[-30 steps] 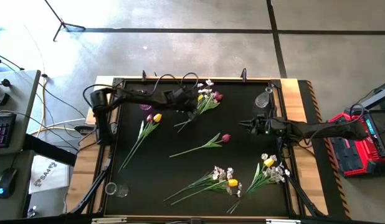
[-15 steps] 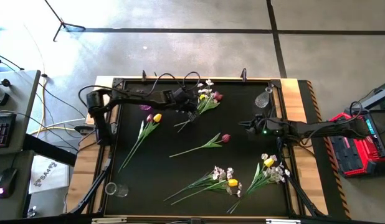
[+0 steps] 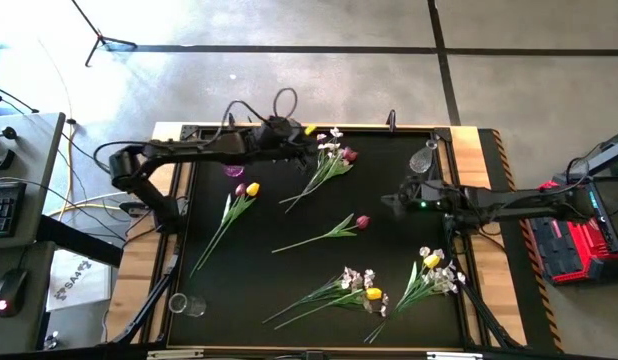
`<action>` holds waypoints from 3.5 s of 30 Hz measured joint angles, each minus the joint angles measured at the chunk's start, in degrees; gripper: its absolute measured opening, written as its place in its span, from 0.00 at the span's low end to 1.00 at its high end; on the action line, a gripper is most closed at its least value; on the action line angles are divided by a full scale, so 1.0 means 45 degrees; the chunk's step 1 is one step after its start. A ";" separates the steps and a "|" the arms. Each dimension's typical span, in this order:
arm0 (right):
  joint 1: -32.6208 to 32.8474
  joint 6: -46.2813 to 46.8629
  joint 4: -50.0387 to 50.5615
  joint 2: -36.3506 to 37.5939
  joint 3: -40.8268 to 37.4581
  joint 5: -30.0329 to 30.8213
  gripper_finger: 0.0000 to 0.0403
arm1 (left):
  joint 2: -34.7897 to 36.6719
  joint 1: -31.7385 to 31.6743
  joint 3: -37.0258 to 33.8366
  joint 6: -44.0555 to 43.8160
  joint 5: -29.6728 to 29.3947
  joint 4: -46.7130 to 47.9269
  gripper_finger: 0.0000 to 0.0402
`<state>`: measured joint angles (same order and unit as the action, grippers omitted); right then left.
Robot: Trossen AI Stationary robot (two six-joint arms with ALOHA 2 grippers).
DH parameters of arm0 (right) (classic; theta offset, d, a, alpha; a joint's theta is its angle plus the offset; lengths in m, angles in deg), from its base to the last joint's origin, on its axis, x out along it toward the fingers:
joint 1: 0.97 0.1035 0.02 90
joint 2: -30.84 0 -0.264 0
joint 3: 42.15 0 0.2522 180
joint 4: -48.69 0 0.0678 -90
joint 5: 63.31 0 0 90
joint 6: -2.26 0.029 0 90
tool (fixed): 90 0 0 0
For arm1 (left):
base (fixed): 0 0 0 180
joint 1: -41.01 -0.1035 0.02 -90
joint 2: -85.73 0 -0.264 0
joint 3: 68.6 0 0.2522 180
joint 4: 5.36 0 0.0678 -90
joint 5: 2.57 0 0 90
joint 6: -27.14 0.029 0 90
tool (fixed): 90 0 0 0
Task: Sort flowers into vase by color
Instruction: Put the bottom right white flower into the top right transparent vase
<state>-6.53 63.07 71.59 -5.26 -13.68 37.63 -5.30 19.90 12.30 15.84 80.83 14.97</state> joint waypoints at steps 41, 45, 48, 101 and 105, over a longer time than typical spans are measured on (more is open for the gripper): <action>0.3909 1.4141 0.2795 -1.1793 0.7386 -0.1658 0.17 | 0.3728 0.1016 -0.0005 0.3197 -0.0907 0.6203 0.38; 0.3891 1.3937 0.2470 -1.2064 0.7394 -0.1325 0.17 | 0.3742 0.0859 -0.0005 0.2636 -0.0944 0.6175 0.38; 0.3891 1.3631 0.2471 -1.2092 0.7384 -0.1325 0.17 | 0.3738 0.0637 -0.0005 0.1944 -0.0976 0.6203 0.38; 0.4542 0.6536 0.4845 -1.2087 0.7369 -0.2754 0.17 | 0.3214 0.1726 -0.0005 0.0743 -0.0824 0.4374 0.38; 0.5658 1.0250 0.5167 -1.2087 0.7369 -0.3609 0.17 | 0.2646 0.1602 -0.0005 0.0869 0.0999 0.4672 0.38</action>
<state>18.93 109.19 94.84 -59.66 19.48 21.39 6.61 27.10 12.28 19.75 85.33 35.99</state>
